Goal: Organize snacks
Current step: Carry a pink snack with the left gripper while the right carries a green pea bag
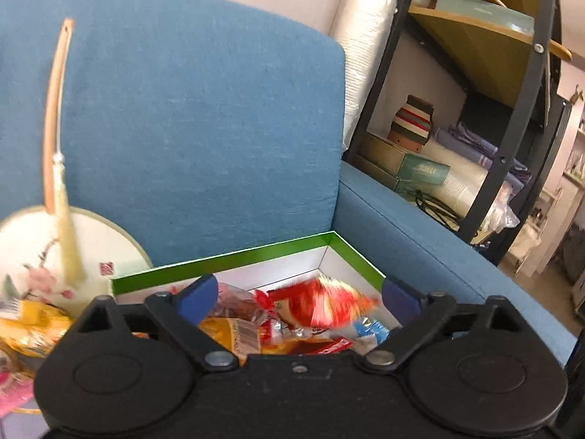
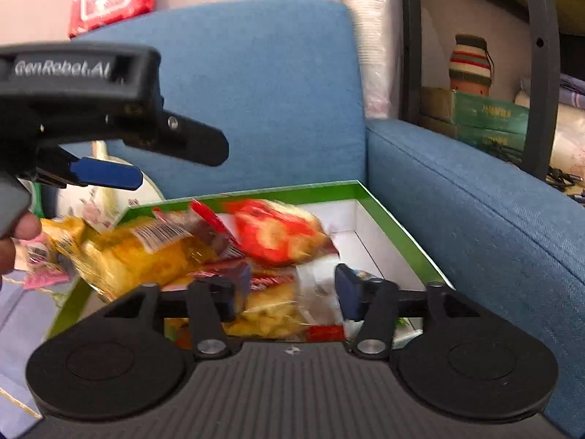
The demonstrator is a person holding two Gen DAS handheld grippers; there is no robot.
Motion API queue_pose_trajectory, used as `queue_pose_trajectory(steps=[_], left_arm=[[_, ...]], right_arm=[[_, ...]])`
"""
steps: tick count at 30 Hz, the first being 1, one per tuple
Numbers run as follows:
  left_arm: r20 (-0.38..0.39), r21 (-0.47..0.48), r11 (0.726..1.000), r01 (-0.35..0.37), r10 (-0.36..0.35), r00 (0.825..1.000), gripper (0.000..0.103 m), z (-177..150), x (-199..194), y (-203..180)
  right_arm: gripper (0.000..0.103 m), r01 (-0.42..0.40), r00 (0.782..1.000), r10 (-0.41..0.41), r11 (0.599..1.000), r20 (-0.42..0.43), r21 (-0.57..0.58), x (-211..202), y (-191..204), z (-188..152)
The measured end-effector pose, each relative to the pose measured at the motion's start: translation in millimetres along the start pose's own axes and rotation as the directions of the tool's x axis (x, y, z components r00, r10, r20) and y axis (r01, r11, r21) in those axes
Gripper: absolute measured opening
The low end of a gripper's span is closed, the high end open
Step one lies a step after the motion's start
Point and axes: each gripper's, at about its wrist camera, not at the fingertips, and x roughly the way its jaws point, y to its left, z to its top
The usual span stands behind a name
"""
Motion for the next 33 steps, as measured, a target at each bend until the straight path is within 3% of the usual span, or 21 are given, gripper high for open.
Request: queue_pose_trajectory(steps=[2, 5, 9, 17, 28, 33], left_arm=[[-0.004, -0.004, 1.0, -0.015, 0.015, 1.0, 0.103, 0.4, -8.8, 3.8], [0.018, -0.046, 0.998, -0.032, 0.033, 0.999, 0.103, 1.4, -34.3, 14.6], [0.027, -0.109, 0.991, -0.076, 0.079, 0.996, 0.103, -6.4, -72.7, 37.3], [-0.043, -0.223, 0.955, -0.198, 0.193, 0.98, 0.103, -46.4, -112.3, 97.7], [-0.093, -0.279, 0.897, -0.342, 0.329, 0.94, 0.103, -76.9, -122.8, 148.8], [-0.1, -0.319, 0.877, -0.358, 0.345, 0.933, 0.103, -81.2, -127.4, 165.8]], right_arm=[[0.103, -0.003, 0.998, 0.003, 1.0, 0.059, -0.004, -12.4, 4.6, 2.5], [0.103, -0.045, 0.993, 0.046, 0.999, 0.108, -0.008, -27.3, 13.0, 4.8], [0.103, -0.175, 0.977, 0.176, 0.984, 0.116, -0.02, -40.4, 34.5, 6.3], [0.103, -0.356, 0.932, 0.362, 0.924, 0.023, -0.138, -50.4, 92.3, -4.4], [0.088, -0.447, 0.894, 0.441, 0.868, -0.077, -0.217, -43.8, 130.4, -18.1], [0.088, -0.454, 0.891, 0.437, 0.841, -0.125, -0.295, -30.2, 162.3, -22.3]])
